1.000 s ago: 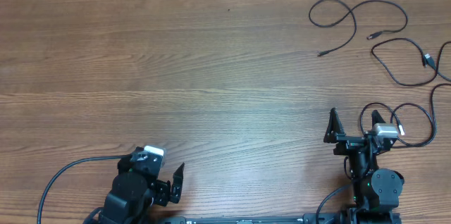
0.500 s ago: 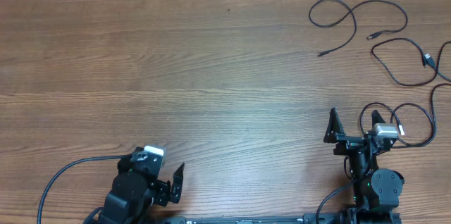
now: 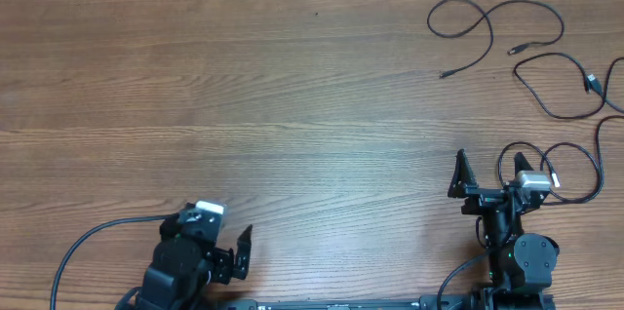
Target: Untangle cables
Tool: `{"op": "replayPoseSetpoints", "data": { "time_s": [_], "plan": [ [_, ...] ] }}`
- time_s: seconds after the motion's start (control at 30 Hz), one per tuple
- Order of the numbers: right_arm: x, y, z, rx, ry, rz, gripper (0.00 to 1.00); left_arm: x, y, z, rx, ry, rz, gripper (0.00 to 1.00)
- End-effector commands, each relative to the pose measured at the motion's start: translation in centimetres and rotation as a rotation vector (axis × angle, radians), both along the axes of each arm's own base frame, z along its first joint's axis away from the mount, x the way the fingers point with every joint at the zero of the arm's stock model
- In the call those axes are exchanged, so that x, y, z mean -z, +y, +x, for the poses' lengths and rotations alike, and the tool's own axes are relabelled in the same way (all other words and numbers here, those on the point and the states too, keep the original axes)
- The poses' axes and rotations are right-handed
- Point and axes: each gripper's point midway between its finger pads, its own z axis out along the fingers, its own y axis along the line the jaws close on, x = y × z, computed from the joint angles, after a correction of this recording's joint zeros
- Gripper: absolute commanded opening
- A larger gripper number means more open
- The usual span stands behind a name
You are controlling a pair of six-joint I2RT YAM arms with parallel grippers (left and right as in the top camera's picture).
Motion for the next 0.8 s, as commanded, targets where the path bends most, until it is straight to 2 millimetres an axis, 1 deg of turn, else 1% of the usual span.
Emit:
{"op": "replayPoseSetpoints", "data": {
  "time_s": [0.0,0.1,0.2,0.27,0.33,0.43,0.5,0.6,0.67,0.77],
  "plan": [
    [0.1,0.1,0.0,-0.006,-0.005,-0.004,1.0,-0.3,1.0,0.7,-0.08,-0.017,-0.02,1.0],
    [0.1,0.1,0.0,-0.006,-0.005,-0.004,1.0,-1.5,2.4,1.9,-0.178,-0.079,-0.04,1.0],
    [0.1,0.1,0.0,-0.006,-0.005,-0.004,1.0,-3.4,4.1,3.3,-0.272,-0.174,-0.05,1.0],
    [0.1,0.1,0.0,-0.006,-0.005,-0.004,1.0,-5.0,5.6,4.6,-0.343,-0.267,-0.047,1.0],
    [0.1,0.1,0.0,-0.006,-0.005,-0.004,1.0,-6.2,6.9,5.6,-0.399,-0.349,-0.053,1.0],
    [0.1,0.1,0.0,-0.006,-0.005,-0.004,1.0,-7.3,8.3,7.2,-0.455,-0.48,-0.063,1.0],
    [0.1,0.1,0.0,-0.006,-0.005,-0.004,1.0,-7.4,8.4,8.3,-0.429,-0.562,-0.04,1.0],
    [0.1,0.1,0.0,-0.006,-0.005,-0.004,1.0,-7.5,7.7,9.3,-0.349,-0.677,0.03,0.99],
    [0.1,0.1,0.0,-0.006,-0.005,-0.004,1.0,-7.4,7.2,9.6,-0.295,-0.724,0.08,1.0],
    [0.1,0.1,0.0,-0.006,-0.005,-0.004,1.0,-6.9,6.3,9.7,-0.215,-0.745,0.142,1.0]
  ]
}}
